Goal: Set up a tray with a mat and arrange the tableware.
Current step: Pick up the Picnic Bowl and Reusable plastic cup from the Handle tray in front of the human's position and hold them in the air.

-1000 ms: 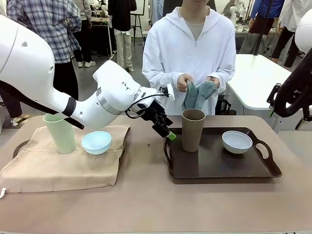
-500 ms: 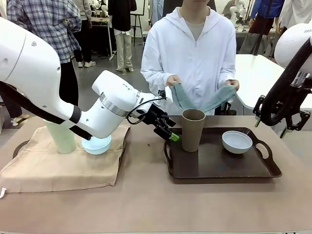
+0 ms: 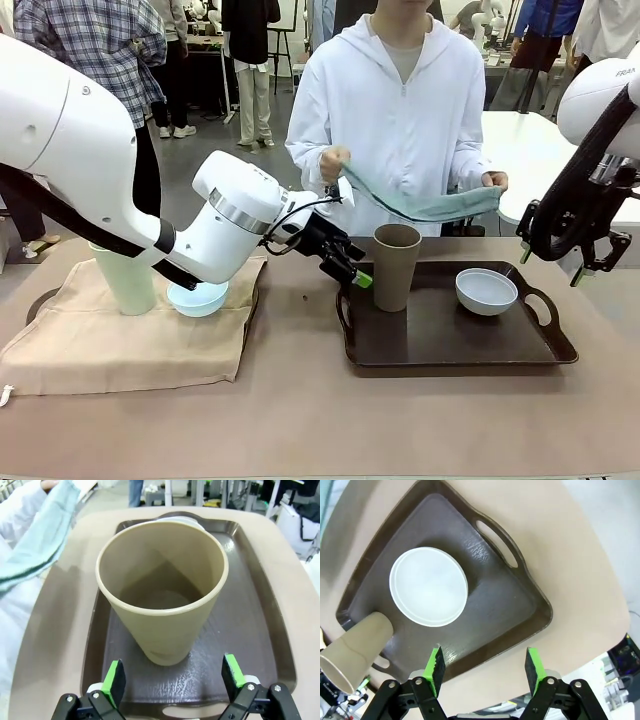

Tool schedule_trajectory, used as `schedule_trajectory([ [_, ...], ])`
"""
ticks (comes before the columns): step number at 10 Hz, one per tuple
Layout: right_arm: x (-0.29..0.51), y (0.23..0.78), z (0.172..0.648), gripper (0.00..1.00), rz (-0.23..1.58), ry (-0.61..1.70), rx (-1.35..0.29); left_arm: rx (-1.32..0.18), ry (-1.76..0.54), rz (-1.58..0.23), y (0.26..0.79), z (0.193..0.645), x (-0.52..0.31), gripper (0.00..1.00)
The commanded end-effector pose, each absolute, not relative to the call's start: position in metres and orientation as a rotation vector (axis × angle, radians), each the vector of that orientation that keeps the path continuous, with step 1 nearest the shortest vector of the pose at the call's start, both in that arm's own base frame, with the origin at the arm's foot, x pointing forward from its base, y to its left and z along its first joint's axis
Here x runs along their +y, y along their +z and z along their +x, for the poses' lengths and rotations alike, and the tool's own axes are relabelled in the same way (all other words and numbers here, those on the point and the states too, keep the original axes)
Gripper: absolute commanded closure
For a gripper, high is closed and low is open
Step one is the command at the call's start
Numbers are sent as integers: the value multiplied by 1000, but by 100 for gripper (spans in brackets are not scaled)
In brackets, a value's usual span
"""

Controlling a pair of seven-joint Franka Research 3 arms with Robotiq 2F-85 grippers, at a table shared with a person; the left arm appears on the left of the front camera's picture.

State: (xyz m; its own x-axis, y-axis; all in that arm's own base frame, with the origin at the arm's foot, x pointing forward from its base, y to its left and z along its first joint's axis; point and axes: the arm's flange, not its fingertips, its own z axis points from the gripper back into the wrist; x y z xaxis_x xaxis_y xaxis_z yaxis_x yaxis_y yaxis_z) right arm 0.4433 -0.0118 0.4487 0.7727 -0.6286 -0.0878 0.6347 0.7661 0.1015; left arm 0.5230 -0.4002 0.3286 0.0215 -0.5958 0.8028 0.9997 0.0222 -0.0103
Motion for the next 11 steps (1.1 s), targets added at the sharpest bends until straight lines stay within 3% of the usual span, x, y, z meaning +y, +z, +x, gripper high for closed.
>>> schedule_trajectory([
  [1,-12,449,443,17,128,-688,50,-740,-1427,-717,333,520,-399,0],
  [6,-8,418,467,17,172,-413,-18,-638,-1456,-800,314,527,-419,0],
  [11,9,392,499,17,144,-236,-72,-712,-1461,-877,308,536,-438,0],
])
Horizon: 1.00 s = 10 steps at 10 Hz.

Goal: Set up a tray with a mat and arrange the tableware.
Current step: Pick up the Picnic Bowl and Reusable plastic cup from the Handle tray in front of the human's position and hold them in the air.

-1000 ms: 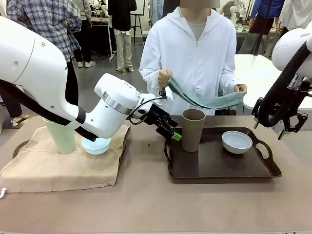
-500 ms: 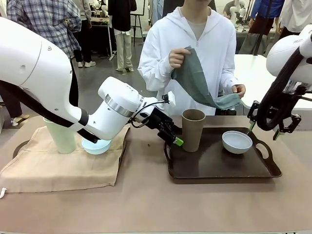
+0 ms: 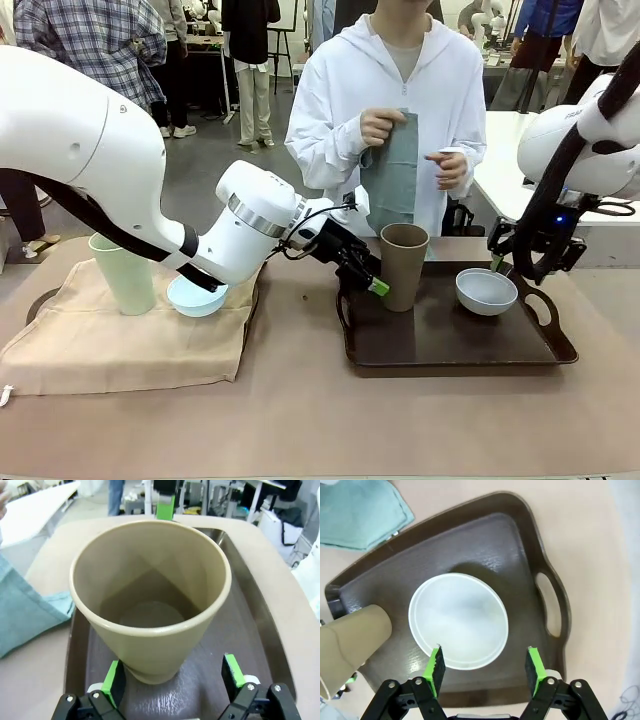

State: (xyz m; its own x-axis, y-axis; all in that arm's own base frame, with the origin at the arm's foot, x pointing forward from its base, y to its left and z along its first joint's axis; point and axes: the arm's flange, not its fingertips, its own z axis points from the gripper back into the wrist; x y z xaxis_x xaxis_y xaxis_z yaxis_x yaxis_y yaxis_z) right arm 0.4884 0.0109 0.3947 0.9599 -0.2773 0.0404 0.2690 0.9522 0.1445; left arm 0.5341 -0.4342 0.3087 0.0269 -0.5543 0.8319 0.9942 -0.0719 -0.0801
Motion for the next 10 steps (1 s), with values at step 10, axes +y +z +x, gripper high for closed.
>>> schedule_trajectory([
  [10,11,354,517,17,119,-145,-20,-832,-1570,-924,289,535,-464,0],
])
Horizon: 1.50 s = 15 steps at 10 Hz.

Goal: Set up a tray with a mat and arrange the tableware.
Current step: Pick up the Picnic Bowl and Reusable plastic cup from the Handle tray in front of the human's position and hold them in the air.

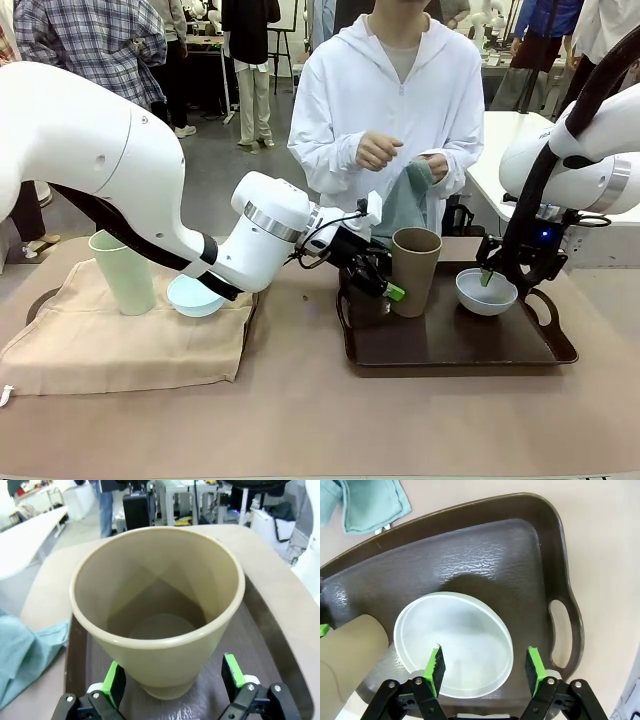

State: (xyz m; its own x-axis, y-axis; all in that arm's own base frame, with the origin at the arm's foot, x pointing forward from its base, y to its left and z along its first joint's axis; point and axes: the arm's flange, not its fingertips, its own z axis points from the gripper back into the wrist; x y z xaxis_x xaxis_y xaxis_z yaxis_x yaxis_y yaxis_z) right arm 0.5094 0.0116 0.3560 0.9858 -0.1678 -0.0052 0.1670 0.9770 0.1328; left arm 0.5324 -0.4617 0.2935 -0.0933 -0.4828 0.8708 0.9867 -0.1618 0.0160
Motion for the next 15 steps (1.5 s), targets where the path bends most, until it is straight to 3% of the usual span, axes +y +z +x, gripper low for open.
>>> schedule_trajectory([
  [1,9,353,517,17,118,-147,-16,-841,-1567,-923,286,537,-466,0],
  [10,5,349,520,17,111,-149,-7,-897,-1516,-970,276,548,-496,0],
  [11,4,348,520,55,108,-154,-5,-891,-1514,-978,274,547,-496,0],
  [13,4,348,519,100,94,-149,1,-889,-1513,-992,273,545,-497,3],
  [14,3,348,519,100,94,-148,0,-892,-1511,-998,273,545,-496,55],
  [15,3,348,519,100,93,-149,-1,-893,-1512,-997,274,545,-496,60],
])
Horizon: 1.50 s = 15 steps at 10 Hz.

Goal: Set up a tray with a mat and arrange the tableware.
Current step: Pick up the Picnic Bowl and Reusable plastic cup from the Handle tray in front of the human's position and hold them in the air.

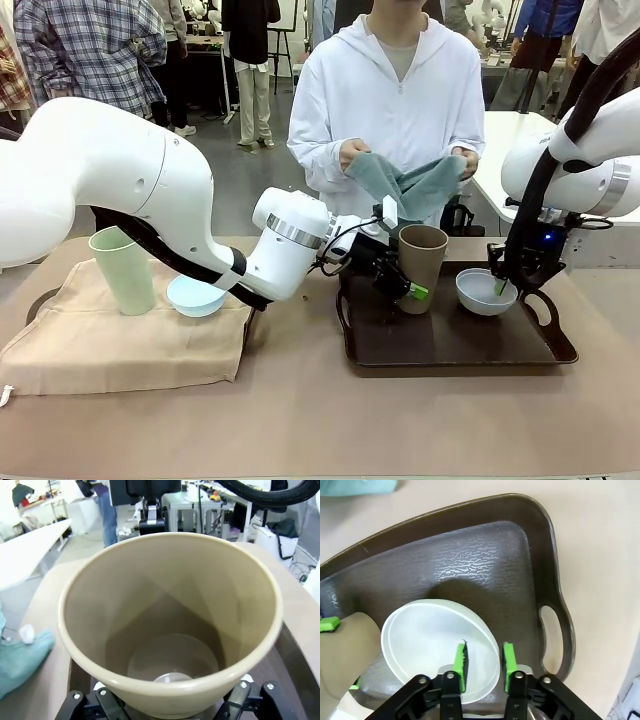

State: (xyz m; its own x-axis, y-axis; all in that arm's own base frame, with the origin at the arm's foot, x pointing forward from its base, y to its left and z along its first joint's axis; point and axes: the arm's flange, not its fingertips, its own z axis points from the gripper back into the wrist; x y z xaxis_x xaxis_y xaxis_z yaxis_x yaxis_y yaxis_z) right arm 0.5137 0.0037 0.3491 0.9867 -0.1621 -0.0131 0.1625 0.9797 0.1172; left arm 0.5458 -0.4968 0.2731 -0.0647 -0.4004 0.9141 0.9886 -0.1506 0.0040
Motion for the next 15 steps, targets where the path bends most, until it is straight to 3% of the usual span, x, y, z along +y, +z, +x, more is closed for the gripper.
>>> schedule_trajectory([
  [1,3,347,518,100,90,-149,-2,-894,-1509,-996,275,544,-496,100],
  [3,3,347,518,100,88,-152,-2,-891,-1504,-991,277,543,-497,100],
  [4,4,347,518,100,87,-155,-3,-888,-1505,-985,278,543,-497,74],
  [5,4,348,518,100,85,-163,-2,-881,-1499,-979,278,544,-498,74],
  [6,3,351,517,100,101,-176,-2,-865,-1491,-972,280,543,-497,100],
  [7,3,361,512,100,109,-205,18,-812,-1466,-959,284,538,-493,70],
  [9,3,406,482,100,186,-196,43,-787,-1421,-939,313,518,-473,70],
  [15,13,558,405,100,109,-189,-80,-959,-1448,-718,464,428,-444,70],
])
